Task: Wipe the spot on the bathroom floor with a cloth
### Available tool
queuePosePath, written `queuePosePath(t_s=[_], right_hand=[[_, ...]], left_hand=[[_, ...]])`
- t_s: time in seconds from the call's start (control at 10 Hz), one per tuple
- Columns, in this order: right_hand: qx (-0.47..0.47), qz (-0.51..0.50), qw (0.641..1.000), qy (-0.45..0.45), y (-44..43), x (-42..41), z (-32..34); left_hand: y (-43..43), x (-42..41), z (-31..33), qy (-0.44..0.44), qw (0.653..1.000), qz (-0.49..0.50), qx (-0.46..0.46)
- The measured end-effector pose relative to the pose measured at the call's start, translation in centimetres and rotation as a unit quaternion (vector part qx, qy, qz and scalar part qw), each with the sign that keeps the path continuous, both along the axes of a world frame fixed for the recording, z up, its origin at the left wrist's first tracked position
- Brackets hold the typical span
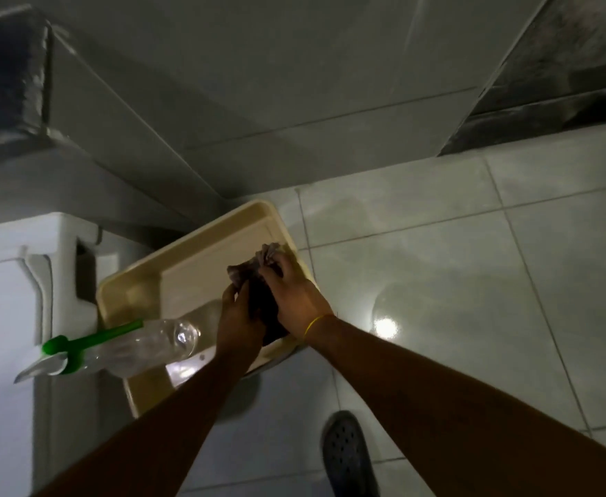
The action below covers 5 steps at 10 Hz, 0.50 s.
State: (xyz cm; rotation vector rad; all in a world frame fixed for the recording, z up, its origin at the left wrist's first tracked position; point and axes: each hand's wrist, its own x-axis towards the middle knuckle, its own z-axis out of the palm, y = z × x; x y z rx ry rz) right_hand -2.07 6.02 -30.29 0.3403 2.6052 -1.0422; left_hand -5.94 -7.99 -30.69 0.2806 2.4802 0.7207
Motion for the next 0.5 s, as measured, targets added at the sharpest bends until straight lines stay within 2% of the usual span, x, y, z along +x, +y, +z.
queuePosePath(t_s=[0.1, 0.2, 0.3, 0.4, 0.5], right_hand=[[0.065, 0.010, 0.996, -0.054, -1.6, -0.4, -2.8], [0.051, -0.030, 0.995, -0.076, -2.2, 0.2, -2.8], [0.034, -0.078, 0.995, -0.053, -2.0, 0.8, -0.8], [0.098, -0.014, 0.995, -0.035, -0.5, 1.5, 2.0], [0.149, -0.011, 0.988, -0.035, 3.8, 4.2, 7.7]], left_hand=[[-0.9, 0.2, -2.5, -0.018, 0.999, -0.014, -0.042], [-0.7, 0.6, -2.6, -0.006, 0.997, -0.033, -0.075], [0.5, 0.1, -1.0, 0.031, 0.980, -0.028, -0.196], [2.6, 0.4, 1.8, 0.057, 0.969, -0.044, -0.234], [6.8, 1.8, 7.6, 0.115, 0.960, -0.138, -0.215]])
